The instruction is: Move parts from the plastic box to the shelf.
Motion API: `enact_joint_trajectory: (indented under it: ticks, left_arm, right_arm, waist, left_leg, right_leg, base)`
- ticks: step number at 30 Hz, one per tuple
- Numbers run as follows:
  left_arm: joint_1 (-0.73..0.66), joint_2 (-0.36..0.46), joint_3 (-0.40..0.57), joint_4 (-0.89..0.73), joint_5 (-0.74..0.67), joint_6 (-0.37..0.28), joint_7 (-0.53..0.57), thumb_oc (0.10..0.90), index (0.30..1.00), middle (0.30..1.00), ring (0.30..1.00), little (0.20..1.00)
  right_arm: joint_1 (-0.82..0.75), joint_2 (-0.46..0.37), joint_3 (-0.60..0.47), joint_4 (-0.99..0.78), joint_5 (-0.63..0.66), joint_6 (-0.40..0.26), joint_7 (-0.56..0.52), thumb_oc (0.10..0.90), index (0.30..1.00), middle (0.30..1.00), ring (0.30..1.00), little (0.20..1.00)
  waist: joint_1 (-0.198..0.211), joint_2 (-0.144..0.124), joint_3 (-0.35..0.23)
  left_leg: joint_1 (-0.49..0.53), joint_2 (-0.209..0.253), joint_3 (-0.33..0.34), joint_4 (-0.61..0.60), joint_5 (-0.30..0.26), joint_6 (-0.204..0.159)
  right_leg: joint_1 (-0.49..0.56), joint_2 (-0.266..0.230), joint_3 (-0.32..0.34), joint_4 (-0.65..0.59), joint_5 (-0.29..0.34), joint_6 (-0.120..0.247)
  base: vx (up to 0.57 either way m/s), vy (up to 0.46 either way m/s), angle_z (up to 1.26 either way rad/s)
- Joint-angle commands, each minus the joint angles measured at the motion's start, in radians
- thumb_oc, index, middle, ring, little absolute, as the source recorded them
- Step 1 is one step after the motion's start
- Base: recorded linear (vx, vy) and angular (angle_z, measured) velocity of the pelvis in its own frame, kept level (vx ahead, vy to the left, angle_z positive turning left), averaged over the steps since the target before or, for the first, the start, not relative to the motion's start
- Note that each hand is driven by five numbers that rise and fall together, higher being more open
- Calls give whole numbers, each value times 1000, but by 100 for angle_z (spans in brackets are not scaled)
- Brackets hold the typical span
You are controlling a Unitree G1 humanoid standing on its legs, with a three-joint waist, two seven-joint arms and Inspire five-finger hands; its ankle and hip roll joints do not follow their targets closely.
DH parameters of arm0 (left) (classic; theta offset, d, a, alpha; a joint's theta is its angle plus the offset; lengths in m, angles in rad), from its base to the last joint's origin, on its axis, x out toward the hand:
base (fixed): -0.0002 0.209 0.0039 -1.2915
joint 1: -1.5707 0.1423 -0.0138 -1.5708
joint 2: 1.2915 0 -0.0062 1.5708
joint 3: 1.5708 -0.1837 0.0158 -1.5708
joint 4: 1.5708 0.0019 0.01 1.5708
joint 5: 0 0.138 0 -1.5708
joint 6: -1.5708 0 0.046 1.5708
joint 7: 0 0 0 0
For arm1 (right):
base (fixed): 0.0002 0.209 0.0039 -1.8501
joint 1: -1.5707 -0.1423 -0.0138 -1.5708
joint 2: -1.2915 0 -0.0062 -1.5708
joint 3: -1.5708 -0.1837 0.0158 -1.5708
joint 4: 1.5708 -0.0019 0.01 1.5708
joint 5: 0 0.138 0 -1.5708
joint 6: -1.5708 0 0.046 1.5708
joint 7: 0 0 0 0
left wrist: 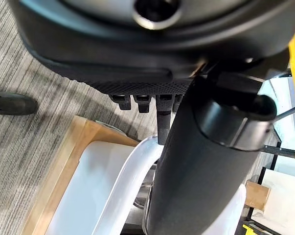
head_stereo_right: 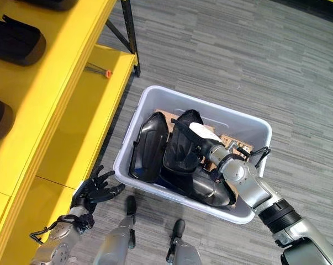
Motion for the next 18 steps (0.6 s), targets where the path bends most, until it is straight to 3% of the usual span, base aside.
enact_joint_trajectory:
  ticks: [1,18]
  left_arm:
    - [-42,-17,-27,-80,10,-42,-22,900,1000,1000,1000,1000]
    - [-54,-29,-23,-74,8,-35,-16,900,1000,1000,1000,1000]
  right_arm:
    - [-153,-41,13,-99,31,-45,-27,900,1000,1000,1000,1000]
    - [-97,-71,-12,-189,101,-43,8,900,1000,1000,1000,1000]
  waist:
    - [-24,-16,-16]
    - [-37,-32,-4]
  left_leg:
    - [-10,79,0,65,-43,-65]
    - [-3,86,5,76,-54,-63]
  right_leg:
    - [-50,-72,27,-64,99,34]
    - [-55,-71,36,-46,93,32]
  base:
    - [0,0,0]
    - [0,0,0]
